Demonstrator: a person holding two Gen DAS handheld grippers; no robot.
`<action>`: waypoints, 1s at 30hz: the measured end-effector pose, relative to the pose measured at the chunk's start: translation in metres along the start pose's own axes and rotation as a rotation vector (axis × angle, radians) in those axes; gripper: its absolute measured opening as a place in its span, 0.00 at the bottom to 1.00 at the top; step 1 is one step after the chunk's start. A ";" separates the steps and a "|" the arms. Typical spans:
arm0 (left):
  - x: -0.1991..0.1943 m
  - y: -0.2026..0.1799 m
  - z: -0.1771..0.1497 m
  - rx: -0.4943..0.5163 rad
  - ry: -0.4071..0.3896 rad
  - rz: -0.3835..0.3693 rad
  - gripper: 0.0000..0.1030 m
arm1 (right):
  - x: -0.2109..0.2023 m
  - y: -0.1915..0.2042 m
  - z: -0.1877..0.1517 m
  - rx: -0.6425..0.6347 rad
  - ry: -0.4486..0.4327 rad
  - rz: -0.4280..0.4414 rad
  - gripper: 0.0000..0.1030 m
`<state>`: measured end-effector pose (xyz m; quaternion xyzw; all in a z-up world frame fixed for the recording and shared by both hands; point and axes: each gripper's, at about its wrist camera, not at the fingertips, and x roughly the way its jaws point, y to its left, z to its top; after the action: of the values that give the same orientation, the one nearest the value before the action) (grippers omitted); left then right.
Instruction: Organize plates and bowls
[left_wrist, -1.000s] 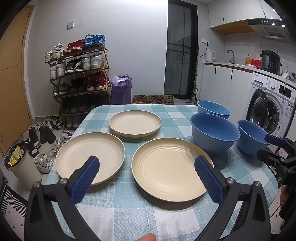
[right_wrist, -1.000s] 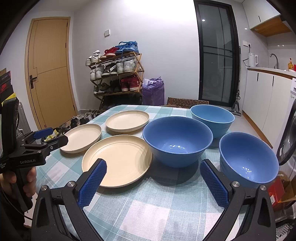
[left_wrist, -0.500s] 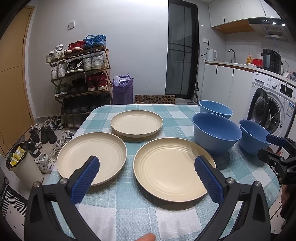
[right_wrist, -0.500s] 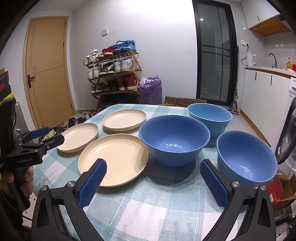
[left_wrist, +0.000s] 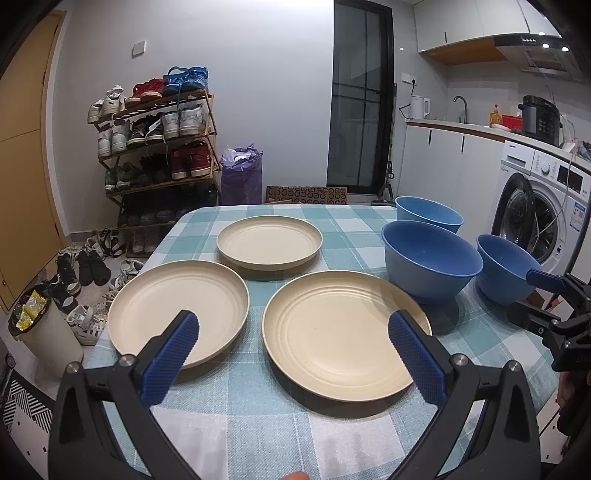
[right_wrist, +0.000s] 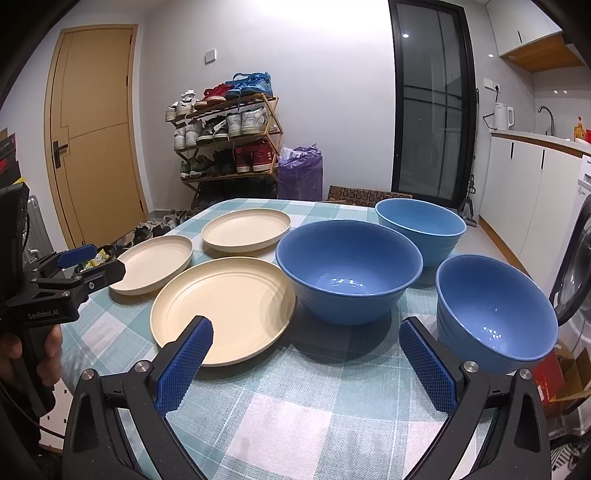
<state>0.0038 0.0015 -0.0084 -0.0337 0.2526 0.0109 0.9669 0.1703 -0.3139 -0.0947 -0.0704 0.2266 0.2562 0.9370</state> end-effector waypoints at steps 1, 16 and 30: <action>0.000 0.000 0.000 -0.001 0.001 0.002 1.00 | 0.001 -0.001 0.000 0.002 0.000 -0.001 1.00; 0.004 0.010 0.001 -0.019 0.010 -0.021 1.00 | 0.002 -0.002 -0.001 0.006 0.002 0.002 1.00; 0.014 0.017 -0.001 -0.020 0.034 0.008 1.00 | 0.016 0.005 -0.003 0.007 0.032 0.032 1.00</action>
<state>0.0148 0.0180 -0.0173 -0.0427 0.2693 0.0166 0.9620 0.1790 -0.3027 -0.1049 -0.0678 0.2435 0.2692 0.9293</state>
